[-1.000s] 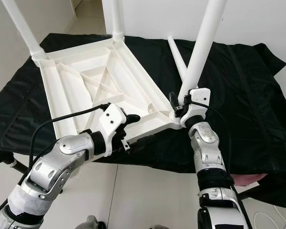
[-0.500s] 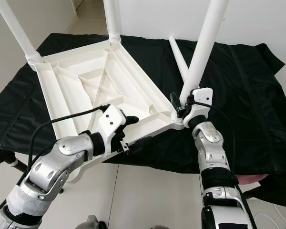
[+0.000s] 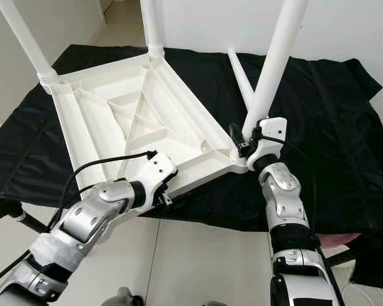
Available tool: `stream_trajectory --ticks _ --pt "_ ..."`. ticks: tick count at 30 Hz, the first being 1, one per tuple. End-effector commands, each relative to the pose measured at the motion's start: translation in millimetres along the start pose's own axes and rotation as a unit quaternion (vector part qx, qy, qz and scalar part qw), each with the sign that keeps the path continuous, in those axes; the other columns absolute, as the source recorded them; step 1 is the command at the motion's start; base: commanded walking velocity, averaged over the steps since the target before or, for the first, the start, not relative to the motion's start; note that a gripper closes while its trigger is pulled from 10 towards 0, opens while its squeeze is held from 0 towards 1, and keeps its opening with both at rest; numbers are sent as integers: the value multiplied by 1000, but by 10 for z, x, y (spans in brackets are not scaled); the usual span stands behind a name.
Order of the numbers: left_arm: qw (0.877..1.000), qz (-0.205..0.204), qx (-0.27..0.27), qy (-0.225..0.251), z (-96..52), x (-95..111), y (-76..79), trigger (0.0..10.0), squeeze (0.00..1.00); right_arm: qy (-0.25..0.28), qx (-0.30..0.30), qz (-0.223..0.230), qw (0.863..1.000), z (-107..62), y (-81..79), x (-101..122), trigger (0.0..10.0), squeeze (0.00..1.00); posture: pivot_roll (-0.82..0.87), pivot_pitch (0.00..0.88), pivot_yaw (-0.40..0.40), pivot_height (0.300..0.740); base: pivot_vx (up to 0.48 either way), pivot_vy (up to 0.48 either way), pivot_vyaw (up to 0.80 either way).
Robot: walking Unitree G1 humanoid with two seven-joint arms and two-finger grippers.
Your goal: Building children table
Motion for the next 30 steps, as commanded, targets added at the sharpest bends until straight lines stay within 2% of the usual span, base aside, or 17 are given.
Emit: stream_trajectory --ticks 1,8,16,17,20,25,30 --pt "994 -5 95 -50 -25 -184 -169 10000 0 -18 -12 24 999 -110 54 -174 10000 0 -116 86 73 740 0 0 0" --pt "991 10 112 -69 7 -263 -315 10000 0 -20 30 29 999 -141 -5 -134 10000 0 -123 89 74 740 0 0 0" --pt "989 32 122 -81 -37 -324 -453 10000 0 -34 60 22 997 -165 -21 -132 10000 0 -125 86 77 740 0 0 0" --pt "988 38 126 -82 -56 -331 -515 10000 0 -38 70 27 996 -163 -44 -138 10000 0 -125 83 79 740 0 0 0" --pt "987 45 128 -84 -68 -331 -553 10000 0 -39 79 35 996 -158 -63 -137 10000 0 -126 79 82 740 0 0 0" --pt "986 58 133 -82 -80 -319 -667 10000 0 -40 152 63 986 -144 -196 -46 10000 0 -127 75 93 740 0 0 0" --pt "986 62 132 -82 -76 -311 -688 10000 0 -40 193 55 979 -115 -256 55 10000 0 -125 72 96 740 0 0 0"
Point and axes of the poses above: a point about 5 cm out from each wrist's last joint towards the gripper, its own z axis pointing out of the wrist towards the gripper, its own x axis along the axis of the wrist's last joint, y = z × x, the point moved 3 cm from there along z, pointing out of the wrist towards the gripper, and after that the axes turned 12 degrees about z, right-handed, at the moved point
